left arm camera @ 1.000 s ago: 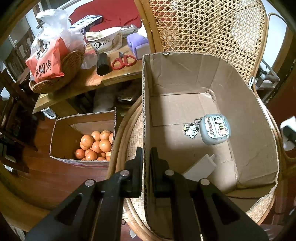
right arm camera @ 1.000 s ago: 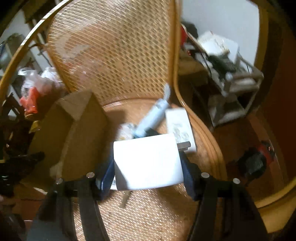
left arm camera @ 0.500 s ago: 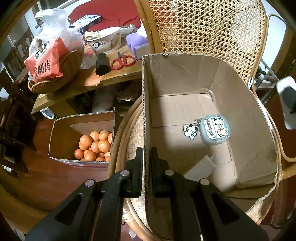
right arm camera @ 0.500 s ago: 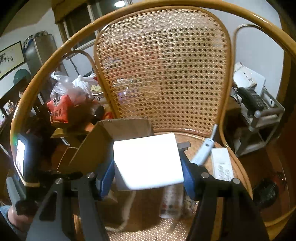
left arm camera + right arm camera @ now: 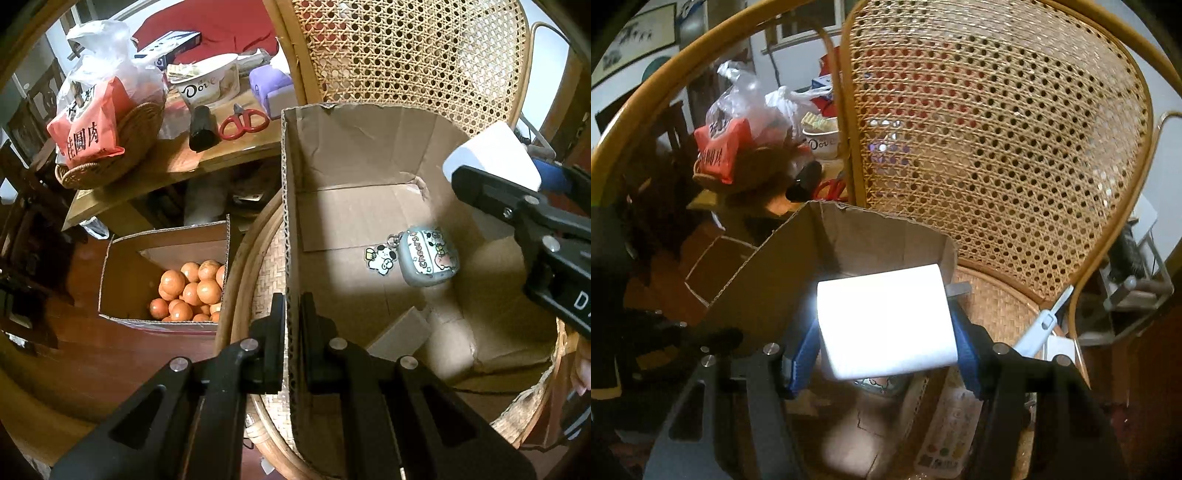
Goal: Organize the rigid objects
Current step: 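Carry the second white charger into the box and open the right gripper, then move the right gripper back toward the keys and remotes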
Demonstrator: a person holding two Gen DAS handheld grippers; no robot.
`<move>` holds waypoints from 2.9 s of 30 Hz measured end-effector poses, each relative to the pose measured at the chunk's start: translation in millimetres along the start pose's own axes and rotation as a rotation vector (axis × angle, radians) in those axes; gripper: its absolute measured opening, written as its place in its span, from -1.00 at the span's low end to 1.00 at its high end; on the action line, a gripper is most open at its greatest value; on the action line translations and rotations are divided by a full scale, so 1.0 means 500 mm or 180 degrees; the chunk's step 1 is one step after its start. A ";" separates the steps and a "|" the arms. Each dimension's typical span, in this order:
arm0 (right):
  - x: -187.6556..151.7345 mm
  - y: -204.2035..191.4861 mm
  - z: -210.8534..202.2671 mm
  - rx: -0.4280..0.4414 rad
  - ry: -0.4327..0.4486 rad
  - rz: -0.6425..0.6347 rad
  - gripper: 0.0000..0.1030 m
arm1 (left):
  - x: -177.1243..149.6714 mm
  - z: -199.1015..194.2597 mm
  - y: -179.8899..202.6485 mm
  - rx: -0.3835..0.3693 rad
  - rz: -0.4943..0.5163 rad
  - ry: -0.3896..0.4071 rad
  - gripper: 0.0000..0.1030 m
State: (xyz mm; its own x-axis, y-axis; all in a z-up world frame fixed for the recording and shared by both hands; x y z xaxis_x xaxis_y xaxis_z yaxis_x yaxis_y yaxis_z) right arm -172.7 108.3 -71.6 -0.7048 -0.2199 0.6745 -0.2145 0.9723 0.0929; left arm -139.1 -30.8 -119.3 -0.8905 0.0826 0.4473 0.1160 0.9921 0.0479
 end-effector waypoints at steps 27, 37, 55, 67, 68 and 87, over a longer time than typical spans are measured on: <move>-0.006 -0.014 -0.035 0.0028 0.0057 0.0101 0.45 | -0.003 -0.004 -0.005 -0.0053 -0.0036 -0.0005 -0.85; -0.038 0.095 -0.084 -0.0151 0.0187 0.0517 1.00 | -0.001 -0.003 -0.002 -0.0018 -0.0032 -0.0004 -0.84; -0.136 0.233 -0.042 -0.0590 -0.0241 0.0710 1.00 | -0.004 -0.006 -0.009 -0.0067 -0.0140 0.0014 -0.86; -0.188 0.281 0.007 -0.0611 -0.0681 0.1028 1.00 | -0.003 -0.005 -0.006 -0.0061 -0.0141 0.0011 -0.85; -0.191 0.281 0.011 -0.0595 -0.0708 0.1031 1.00 | -0.003 -0.005 -0.007 -0.0066 -0.0144 0.0011 -0.85; -0.221 0.315 0.070 -0.0200 -0.1063 0.2119 0.51 | -0.005 -0.006 -0.006 -0.0076 -0.0150 0.0013 -0.85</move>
State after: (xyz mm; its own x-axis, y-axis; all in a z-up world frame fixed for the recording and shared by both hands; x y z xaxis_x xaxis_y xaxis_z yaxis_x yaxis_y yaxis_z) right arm -152.2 282.9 -157.0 -0.8421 0.4143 0.3453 0.3614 0.9087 -0.2090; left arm -135.8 -34.2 -117.8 -0.8934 0.0352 0.4478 0.0844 0.9923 0.0904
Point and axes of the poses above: each gripper's, at about its wrist camera, not at the fingertips, and z roughly the way its jaws point, y to its right, x to its top, the point moved 3 cm from there along z, roughly the way its jaws point, and after that the axes turned 9 degrees about -x, right-handed, at the moved point
